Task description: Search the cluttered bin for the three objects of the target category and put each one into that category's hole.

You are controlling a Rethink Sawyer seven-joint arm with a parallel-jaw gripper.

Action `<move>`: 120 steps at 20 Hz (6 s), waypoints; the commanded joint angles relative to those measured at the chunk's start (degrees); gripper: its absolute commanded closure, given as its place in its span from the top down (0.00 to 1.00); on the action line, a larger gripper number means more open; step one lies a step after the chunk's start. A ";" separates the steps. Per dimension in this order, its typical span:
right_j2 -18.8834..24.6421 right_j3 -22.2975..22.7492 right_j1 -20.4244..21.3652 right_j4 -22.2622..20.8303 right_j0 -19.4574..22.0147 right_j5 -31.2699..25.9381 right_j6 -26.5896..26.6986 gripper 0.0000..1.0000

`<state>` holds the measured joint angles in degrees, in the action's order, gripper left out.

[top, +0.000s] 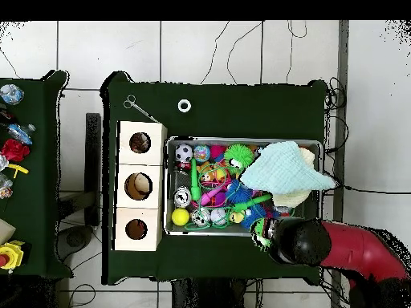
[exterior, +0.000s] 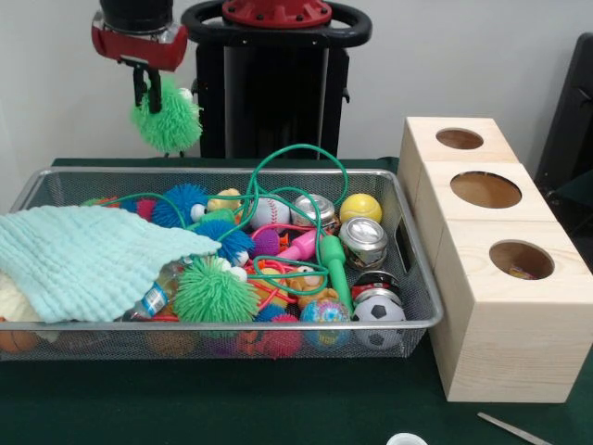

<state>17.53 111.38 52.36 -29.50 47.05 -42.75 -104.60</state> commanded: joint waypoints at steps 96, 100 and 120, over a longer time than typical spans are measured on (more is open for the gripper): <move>9.76 -16.60 -24.10 -9.56 -16.25 8.38 4.23 1.00; 10.38 -14.56 -23.56 -7.18 -15.50 6.28 3.44 1.00; 7.91 -21.44 -30.80 -8.78 -17.78 8.98 1.20 1.00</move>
<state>25.08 93.09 26.59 -37.25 30.04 -35.39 -104.59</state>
